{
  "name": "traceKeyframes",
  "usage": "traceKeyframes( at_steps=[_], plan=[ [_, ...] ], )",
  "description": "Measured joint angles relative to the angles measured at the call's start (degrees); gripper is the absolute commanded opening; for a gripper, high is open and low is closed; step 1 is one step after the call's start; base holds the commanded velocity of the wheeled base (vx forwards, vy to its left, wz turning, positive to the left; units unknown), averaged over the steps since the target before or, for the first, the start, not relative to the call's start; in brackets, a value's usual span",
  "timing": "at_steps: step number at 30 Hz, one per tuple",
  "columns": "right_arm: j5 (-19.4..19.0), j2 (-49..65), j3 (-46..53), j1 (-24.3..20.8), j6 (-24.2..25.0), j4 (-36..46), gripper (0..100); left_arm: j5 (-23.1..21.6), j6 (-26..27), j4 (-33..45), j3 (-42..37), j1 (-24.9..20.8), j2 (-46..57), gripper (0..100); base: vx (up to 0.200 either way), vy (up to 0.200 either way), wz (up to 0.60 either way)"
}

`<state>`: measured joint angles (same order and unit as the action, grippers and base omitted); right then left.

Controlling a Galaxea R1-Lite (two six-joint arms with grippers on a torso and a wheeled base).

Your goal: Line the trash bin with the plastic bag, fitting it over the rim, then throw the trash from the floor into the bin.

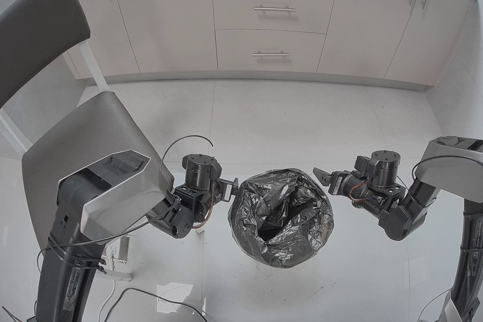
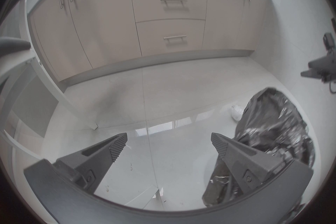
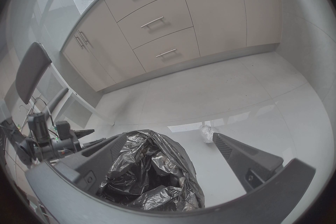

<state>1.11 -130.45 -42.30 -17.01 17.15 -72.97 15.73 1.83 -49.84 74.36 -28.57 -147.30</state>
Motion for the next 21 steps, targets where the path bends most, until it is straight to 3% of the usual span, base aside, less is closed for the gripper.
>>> traceKeyframes(
  at_steps=[9,21],
  plan=[
    [0.0,-0.2,0.0,0.0,0.0,-0.1,100,-0.1,-1.8,-2.2,-7.8,-1.8,7.3,100,0.0,0.0,0.0],
    [0.0,-0.4,0.1,-0.1,0.0,-0.1,100,-0.6,-1.8,-3.7,-8.7,-4.6,4.1,100,0.0,0.0,0.0]
  ],
)
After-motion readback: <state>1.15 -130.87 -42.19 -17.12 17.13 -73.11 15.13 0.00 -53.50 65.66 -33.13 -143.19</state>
